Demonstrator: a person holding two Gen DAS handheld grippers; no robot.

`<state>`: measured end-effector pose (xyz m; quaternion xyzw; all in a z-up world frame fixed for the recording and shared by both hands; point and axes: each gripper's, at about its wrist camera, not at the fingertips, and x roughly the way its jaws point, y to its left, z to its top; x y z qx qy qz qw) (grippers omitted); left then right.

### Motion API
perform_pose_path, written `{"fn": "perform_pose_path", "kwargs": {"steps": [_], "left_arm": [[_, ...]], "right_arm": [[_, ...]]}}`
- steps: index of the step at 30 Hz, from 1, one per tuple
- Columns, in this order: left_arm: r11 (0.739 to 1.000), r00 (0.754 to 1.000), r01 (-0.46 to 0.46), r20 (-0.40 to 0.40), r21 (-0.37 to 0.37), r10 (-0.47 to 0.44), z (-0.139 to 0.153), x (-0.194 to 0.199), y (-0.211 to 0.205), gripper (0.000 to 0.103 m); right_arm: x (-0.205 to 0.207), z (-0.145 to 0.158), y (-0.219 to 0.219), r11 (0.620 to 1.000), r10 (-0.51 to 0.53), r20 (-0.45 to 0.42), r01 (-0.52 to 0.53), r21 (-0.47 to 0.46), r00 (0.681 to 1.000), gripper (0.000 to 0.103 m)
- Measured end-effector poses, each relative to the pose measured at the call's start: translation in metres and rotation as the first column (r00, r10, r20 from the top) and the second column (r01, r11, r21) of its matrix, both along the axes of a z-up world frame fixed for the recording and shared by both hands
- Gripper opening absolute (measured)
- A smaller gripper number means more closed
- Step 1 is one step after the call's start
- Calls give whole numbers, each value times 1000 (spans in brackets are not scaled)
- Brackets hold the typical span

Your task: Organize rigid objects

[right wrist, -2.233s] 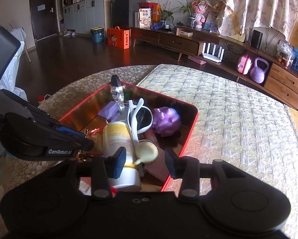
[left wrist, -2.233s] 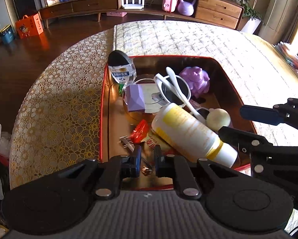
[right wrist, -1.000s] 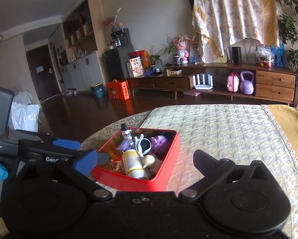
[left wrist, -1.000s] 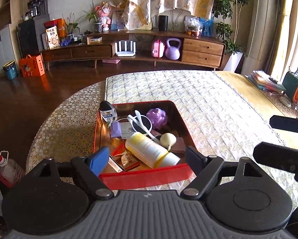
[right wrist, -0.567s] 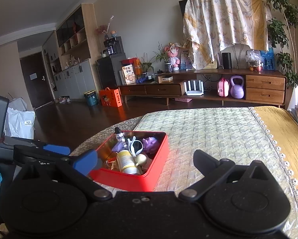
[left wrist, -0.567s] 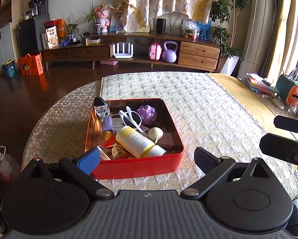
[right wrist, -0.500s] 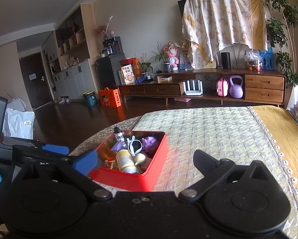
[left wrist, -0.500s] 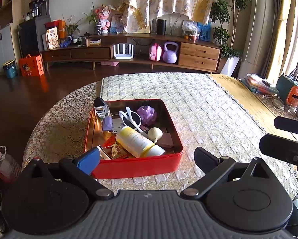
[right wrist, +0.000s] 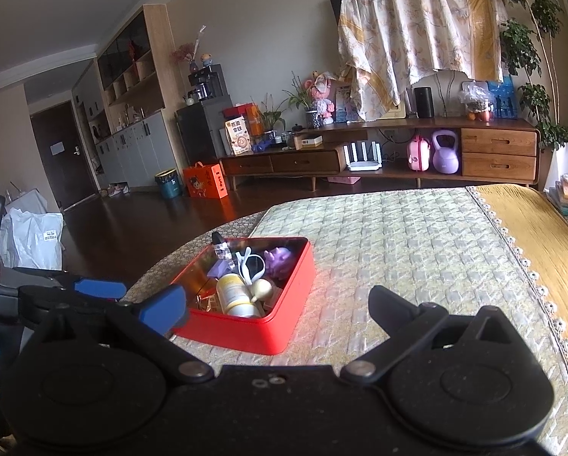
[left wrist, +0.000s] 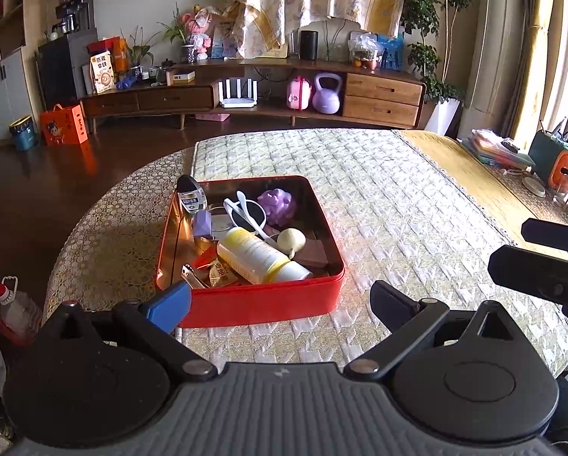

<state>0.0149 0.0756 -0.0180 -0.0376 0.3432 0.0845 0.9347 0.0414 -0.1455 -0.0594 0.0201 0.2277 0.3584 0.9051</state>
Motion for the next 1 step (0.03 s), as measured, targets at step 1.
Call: {"fn": "perform_pose_path", "kwargs": {"steps": [1], "left_arm": [[1000, 1000, 1, -1, -2, -1, 0, 0, 0, 101]], "right_arm": [[0, -1, 0, 1000, -3, -1, 3, -1, 1000, 103]]}}
